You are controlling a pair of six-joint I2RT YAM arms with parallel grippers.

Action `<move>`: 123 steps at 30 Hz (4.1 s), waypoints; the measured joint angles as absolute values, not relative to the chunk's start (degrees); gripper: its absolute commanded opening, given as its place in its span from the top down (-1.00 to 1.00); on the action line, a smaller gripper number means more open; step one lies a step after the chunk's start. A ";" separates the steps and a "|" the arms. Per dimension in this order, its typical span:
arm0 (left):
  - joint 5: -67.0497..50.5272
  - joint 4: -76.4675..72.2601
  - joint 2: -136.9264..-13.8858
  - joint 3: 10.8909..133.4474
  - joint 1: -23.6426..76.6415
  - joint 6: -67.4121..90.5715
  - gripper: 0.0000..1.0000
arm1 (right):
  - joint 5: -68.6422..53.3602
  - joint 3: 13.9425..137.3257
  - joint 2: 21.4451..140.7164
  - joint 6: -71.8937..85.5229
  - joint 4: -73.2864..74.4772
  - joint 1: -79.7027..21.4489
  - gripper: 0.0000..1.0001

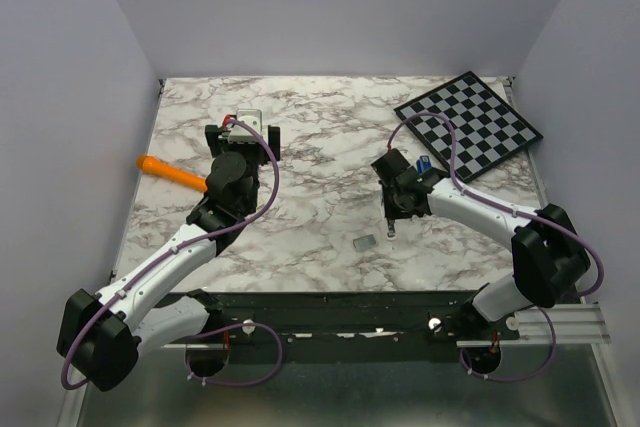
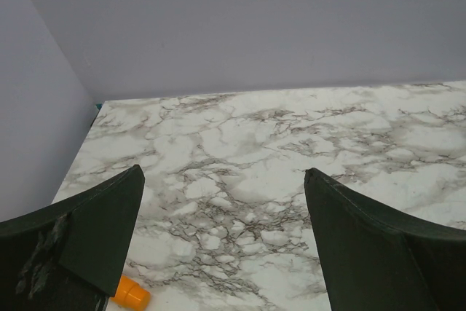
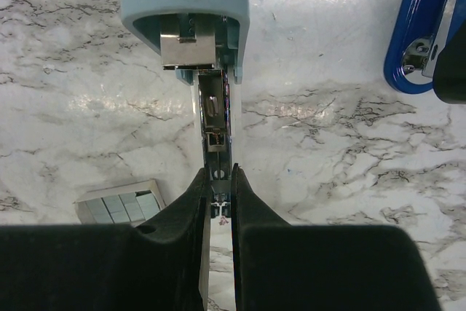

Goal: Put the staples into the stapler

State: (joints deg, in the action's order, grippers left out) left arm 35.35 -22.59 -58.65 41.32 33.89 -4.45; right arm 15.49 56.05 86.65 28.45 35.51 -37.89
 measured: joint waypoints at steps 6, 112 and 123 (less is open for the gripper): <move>35.35 -22.59 -58.65 41.32 33.89 -4.45 -0.98 | 15.16 56.05 86.65 28.40 35.33 -37.85 0.66; 34.87 -22.39 -58.94 41.32 33.89 -4.16 -0.98 | 12.71 53.60 87.46 26.72 32.25 -37.36 0.13; 34.87 -22.33 -58.94 41.32 33.89 -4.03 -0.98 | 13.28 54.26 87.44 26.72 32.80 -35.79 0.12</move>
State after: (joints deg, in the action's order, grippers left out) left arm 34.87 -22.33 -58.94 41.32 33.89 -4.03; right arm 13.28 54.26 87.44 26.72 32.80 -35.79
